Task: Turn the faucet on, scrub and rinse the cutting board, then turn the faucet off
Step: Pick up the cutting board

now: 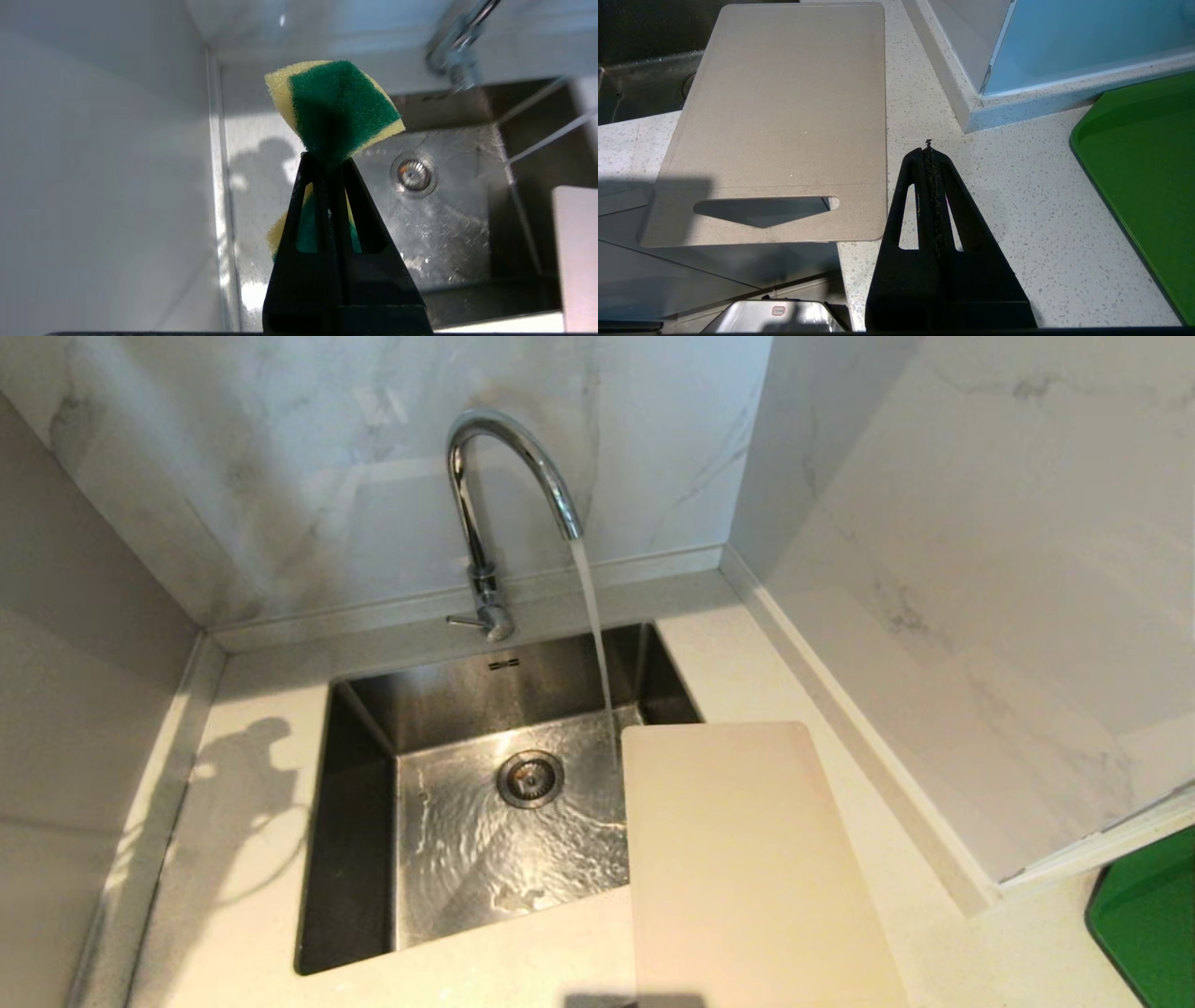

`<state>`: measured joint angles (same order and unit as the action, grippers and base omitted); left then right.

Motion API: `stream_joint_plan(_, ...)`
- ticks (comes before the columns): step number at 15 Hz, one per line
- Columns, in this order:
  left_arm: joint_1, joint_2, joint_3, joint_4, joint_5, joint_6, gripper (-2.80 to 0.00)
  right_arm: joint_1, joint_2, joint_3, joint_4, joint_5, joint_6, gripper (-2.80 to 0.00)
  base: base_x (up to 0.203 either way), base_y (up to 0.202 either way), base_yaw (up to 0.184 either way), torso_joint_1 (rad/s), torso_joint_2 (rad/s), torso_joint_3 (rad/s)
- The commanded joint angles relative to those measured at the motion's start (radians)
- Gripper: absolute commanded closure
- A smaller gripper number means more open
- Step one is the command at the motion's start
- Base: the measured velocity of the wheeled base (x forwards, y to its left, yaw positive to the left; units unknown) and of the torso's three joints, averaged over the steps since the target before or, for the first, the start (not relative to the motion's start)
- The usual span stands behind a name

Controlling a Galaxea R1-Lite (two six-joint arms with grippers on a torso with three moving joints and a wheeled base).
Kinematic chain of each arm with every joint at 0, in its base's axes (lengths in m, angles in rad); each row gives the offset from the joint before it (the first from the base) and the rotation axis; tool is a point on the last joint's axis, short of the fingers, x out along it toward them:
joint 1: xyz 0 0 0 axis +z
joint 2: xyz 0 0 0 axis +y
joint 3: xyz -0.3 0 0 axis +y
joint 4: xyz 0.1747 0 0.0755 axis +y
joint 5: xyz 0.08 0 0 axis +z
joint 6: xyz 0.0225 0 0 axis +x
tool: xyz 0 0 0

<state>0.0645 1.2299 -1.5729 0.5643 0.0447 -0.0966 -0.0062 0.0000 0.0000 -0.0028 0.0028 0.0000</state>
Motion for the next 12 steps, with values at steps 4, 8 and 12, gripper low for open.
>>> stream_joint_plan(4,-0.002,-0.244,0.113,-0.002,-0.005,0.025,0.00,0.000,0.000,0.000,0.000,0.000,0.000,0.00,0.000,0.000,0.000,0.000,0.00,0.000)
stream_joint_plan(8,0.000,-0.468,0.302,-0.006,-0.002,0.026,0.00,0.000,0.000,0.000,0.000,0.000,0.000,0.00,0.000,0.000,0.000,0.000,0.00,0.000)
stream_joint_plan(12,0.005,-0.690,0.535,-0.042,0.005,0.029,0.00,0.000,0.000,0.000,0.000,0.000,0.000,0.00,0.000,0.000,0.000,0.000,0.00,0.000)
